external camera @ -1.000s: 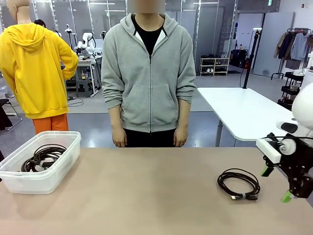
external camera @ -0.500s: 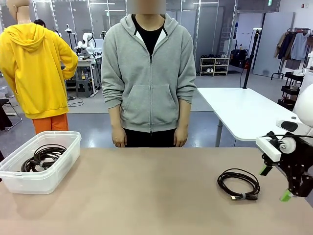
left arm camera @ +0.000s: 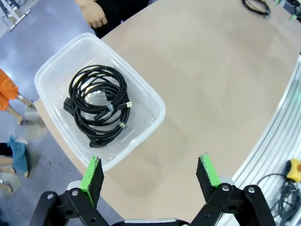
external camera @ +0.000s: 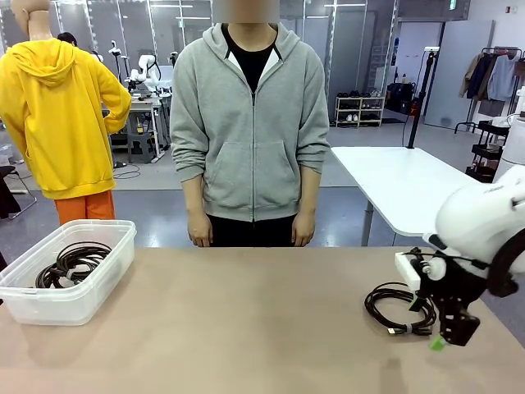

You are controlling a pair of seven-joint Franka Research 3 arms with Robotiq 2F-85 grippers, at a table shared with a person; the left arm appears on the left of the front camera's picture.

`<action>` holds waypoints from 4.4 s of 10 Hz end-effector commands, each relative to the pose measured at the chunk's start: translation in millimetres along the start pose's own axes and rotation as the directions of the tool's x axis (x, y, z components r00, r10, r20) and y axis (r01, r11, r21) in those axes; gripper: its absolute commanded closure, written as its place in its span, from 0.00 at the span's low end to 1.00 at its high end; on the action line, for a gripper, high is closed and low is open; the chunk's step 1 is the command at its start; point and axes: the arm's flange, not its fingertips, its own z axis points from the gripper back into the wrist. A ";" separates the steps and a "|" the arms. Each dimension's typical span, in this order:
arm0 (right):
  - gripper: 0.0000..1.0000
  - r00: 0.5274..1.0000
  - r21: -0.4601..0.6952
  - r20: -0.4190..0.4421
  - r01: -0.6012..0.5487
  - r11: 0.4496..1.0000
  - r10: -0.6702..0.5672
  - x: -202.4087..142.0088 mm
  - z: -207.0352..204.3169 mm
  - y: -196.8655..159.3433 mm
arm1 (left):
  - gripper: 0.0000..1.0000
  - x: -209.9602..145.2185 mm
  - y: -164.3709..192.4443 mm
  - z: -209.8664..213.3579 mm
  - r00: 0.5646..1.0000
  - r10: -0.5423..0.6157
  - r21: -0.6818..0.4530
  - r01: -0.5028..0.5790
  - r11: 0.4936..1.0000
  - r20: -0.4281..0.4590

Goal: Organize and store the cables.
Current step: Place the USB Extension Cable into the Organizing box.

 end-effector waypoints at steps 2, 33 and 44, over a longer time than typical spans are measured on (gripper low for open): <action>0.00 0.992 -0.054 -0.078 0.097 0.994 -0.101 4.7 -26.7 -21.0 | 0.00 2.0 0.5 2.3 1.000 0.010 -0.001 -0.010 1.000 -0.009; 1.00 0.994 0.047 -0.110 -0.022 0.999 0.027 350.0 -121.2 -43.7 | 0.00 2.0 0.5 2.3 1.000 0.010 -0.001 -0.010 1.000 -0.009; 0.00 0.974 -0.055 0.224 0.047 0.997 -0.034 216.5 -11.3 -9.3 | 0.00 7.0 -7.3 3.9 0.976 -0.205 -0.124 0.196 0.973 -0.069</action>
